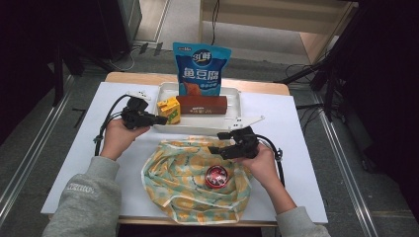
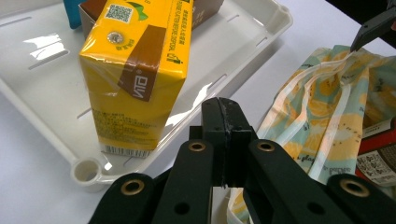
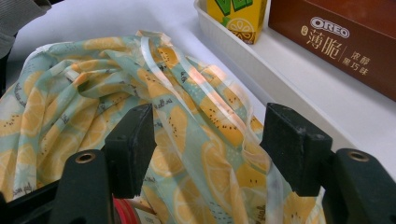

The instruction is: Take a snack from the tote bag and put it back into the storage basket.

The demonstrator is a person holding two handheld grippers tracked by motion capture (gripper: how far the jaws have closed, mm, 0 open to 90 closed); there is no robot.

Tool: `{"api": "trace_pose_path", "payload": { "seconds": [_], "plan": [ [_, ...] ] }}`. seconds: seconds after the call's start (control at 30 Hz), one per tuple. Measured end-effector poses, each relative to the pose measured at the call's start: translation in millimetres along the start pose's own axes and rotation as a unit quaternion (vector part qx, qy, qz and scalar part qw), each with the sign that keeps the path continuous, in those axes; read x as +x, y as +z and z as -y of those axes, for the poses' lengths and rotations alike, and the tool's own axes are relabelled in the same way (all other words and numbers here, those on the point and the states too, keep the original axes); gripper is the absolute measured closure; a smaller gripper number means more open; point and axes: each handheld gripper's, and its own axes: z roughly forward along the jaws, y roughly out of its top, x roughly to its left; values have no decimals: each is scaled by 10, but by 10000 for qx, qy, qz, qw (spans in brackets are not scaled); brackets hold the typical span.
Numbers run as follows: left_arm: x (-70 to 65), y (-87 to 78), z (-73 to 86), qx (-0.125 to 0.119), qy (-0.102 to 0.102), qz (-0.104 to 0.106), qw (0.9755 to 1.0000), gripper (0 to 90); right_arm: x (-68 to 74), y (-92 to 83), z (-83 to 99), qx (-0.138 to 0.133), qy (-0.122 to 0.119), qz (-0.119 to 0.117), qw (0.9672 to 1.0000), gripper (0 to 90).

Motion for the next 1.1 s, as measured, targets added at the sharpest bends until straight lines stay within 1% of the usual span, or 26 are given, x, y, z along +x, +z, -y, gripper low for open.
{"api": "trace_pose_path", "payload": {
  "seconds": [0.1,0.23,0.47,0.6,0.87,1.1],
  "plan": [
    [17,22,-3,-66,-77,2,9999,900,4,2,2,4,2,-7,10000,351],
    [13,44,-4,-29,-44,-72,10000,900,9,1,5,14,15,5,10000,351],
    [49,56,7,25,-68,-193,9998,900,8,3,4,21,2,-5,10000,351],
    [62,57,13,23,-99,-199,9998,900,8,2,5,18,15,4,10000,352],
    [69,60,15,57,-80,-229,9997,900,9,2,5,16,6,5,10000,352],
    [96,42,24,74,-82,-302,9995,900,9,1,5,21,8,3,10000,352]
  ]
}}
